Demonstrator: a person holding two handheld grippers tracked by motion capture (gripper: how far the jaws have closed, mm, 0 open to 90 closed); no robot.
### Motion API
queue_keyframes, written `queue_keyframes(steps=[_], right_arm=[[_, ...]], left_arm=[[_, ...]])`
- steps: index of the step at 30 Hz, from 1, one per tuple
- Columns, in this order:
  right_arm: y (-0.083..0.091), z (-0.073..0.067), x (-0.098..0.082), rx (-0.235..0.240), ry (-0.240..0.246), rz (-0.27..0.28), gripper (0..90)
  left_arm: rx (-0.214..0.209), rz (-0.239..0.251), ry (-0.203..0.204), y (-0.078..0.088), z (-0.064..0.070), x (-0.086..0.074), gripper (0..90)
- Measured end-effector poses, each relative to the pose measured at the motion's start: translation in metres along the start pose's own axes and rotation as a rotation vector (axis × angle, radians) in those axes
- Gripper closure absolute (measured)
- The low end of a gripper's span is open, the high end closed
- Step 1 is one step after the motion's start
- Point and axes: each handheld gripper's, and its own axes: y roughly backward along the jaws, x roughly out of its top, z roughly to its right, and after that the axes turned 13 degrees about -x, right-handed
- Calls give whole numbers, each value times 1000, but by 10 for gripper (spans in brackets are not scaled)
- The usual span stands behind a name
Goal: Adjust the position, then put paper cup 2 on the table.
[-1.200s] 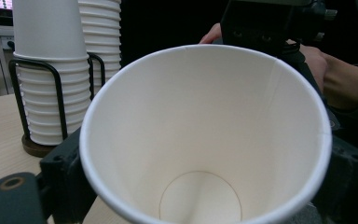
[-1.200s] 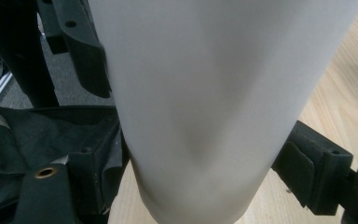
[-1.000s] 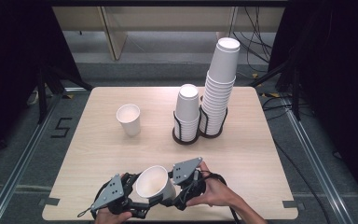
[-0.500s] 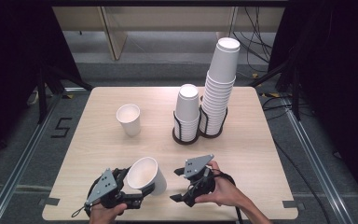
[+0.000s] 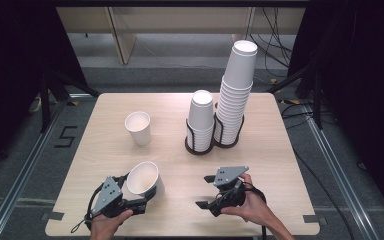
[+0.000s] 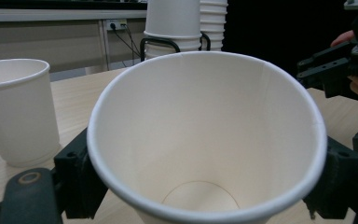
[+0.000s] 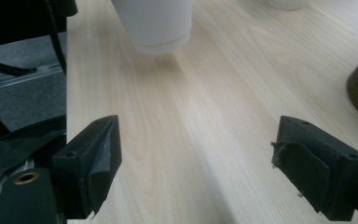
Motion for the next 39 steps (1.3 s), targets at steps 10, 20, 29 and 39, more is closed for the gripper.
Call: queue_keyframes(steps=[10, 20, 29, 39], right_arm=[[5, 0, -5, -47, -8, -3, 161], [10, 4, -13, -71, -34, -9, 159], [12, 3, -18, -81, -35, -17, 159], [16, 2, -21, -98, -29, -16, 159]], left_arm=[[87, -41, 0, 3, -6, 0, 160], [160, -60, 3, 1, -18, -3, 161], [229, -59, 30, 4, -38, -5, 161], [255, -57, 21, 5, -46, -3, 160]])
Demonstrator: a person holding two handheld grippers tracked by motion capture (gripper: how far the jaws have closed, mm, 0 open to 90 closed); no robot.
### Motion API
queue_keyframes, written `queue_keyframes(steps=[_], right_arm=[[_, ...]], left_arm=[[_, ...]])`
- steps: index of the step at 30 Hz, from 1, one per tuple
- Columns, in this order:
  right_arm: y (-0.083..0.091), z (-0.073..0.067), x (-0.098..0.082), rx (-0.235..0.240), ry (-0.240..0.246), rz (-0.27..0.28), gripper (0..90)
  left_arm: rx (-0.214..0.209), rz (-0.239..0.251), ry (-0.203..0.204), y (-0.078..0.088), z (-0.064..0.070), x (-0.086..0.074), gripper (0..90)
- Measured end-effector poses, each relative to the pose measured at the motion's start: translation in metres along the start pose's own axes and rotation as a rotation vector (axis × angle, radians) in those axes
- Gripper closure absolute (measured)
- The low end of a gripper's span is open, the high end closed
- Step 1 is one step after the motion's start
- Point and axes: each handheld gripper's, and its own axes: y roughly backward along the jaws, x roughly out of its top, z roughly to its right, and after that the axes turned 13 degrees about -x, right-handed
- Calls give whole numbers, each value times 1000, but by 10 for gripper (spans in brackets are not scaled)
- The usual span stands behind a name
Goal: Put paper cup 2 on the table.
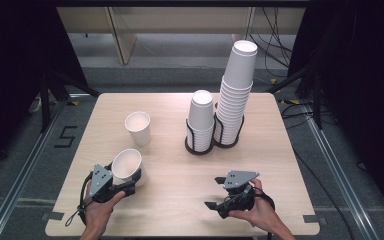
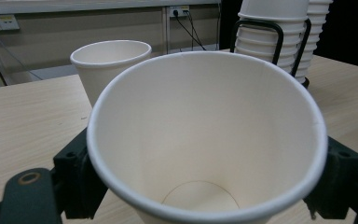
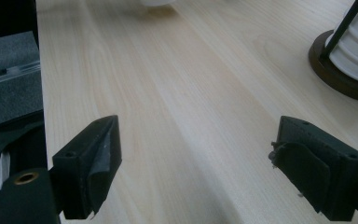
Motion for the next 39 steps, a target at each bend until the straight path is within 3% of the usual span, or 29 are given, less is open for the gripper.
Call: queue_keyframes(steps=[7, 10, 27, 39], right_arm=[[2, 0, -2, -11, -11, -3, 159], [2, 1, -4, -10, -8, -9, 159], [9, 5, -11, -38, -29, -8, 158], [11, 6, -13, -40, -21, -11, 158]], left_arm=[[33, 8, 27, -2, -13, 0, 160], [58, 3, 13, -3, -19, 0, 160], [126, 15, 29, -5, -44, 6, 160], [185, -22, 37, -17, -64, 4, 158]])
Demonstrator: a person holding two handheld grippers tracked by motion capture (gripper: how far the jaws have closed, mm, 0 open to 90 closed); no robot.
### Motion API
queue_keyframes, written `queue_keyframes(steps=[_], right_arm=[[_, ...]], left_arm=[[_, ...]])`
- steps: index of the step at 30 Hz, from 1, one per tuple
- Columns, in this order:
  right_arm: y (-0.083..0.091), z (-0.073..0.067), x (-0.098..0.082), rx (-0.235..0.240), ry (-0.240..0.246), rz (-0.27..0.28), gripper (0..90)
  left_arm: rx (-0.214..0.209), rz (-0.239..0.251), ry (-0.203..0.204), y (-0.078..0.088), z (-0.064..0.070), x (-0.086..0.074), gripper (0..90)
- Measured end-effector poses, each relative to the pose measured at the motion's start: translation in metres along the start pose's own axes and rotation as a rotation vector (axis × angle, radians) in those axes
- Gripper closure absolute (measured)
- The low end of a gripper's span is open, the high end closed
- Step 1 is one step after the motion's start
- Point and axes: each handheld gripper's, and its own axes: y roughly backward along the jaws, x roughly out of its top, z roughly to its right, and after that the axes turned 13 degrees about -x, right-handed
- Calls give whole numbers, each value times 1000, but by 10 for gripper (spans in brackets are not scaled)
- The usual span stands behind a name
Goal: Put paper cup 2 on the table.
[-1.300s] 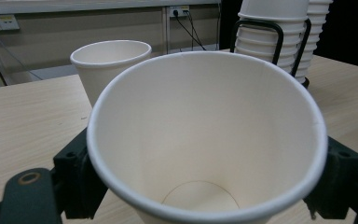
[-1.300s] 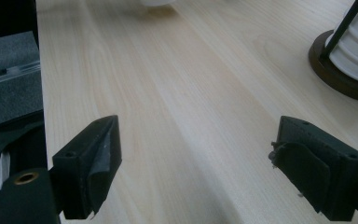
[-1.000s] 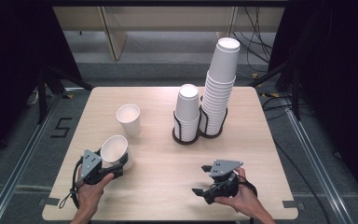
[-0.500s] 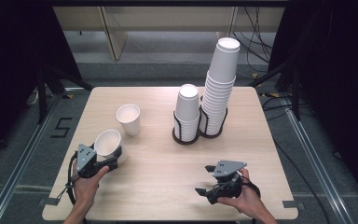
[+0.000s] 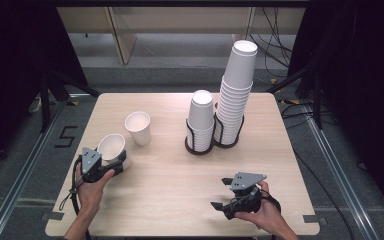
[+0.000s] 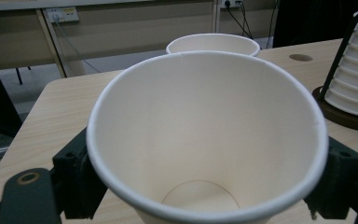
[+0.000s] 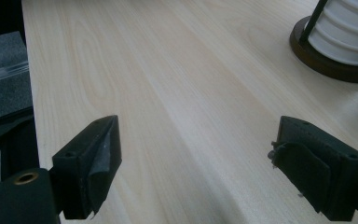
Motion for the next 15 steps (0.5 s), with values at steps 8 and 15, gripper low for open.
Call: queue_keyframes(steps=[8, 15], right_arm=[[1, 0, -1, 4, -4, -1, 158], [0, 1, -2, 2, -6, -1, 159]], left_arm=[[55, -23, -8, -15, -10, 6, 153], [85, -32, 22, -21, -27, 7, 149]])
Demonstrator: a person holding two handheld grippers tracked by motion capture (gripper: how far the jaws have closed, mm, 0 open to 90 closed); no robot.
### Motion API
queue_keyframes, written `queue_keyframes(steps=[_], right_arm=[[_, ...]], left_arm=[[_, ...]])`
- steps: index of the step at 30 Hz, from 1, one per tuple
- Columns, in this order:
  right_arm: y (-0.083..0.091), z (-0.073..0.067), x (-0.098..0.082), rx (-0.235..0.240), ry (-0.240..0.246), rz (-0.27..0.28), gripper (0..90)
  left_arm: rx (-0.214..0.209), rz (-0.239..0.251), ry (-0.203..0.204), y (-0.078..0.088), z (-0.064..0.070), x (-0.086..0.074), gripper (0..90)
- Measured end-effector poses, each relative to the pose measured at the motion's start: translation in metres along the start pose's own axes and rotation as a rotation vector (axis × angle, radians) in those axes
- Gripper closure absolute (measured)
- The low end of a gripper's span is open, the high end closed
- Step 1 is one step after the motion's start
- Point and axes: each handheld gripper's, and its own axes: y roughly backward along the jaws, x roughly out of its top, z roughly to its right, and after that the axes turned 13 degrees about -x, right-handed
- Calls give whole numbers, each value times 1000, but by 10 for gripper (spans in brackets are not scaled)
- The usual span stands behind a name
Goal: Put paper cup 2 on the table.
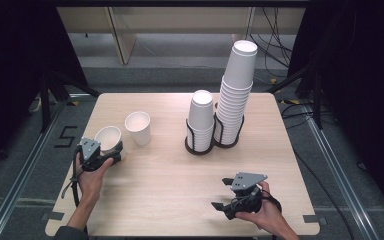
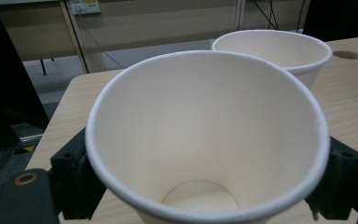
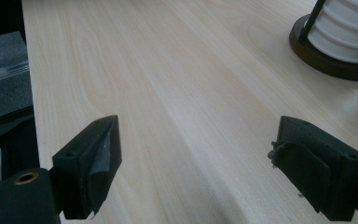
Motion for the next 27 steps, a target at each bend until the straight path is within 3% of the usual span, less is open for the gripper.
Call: queue_keyframes(steps=[3, 6, 15, 27], right_arm=[[0, 0, 0, -2, 4, -2, 159], [1, 0, 0, -1, 3, 1, 159], [0, 0, 0, -1, 9, -2, 159], [0, -2, 0, 8, 18, -6, 160]], left_arm=[[-9, 7, 26, -4, -5, 0, 145], [-1, -13, 13, -8, -7, 3, 139], [4, -4, 46, -20, -13, 5, 133], [1, -18, 37, -31, -14, 1, 122]])
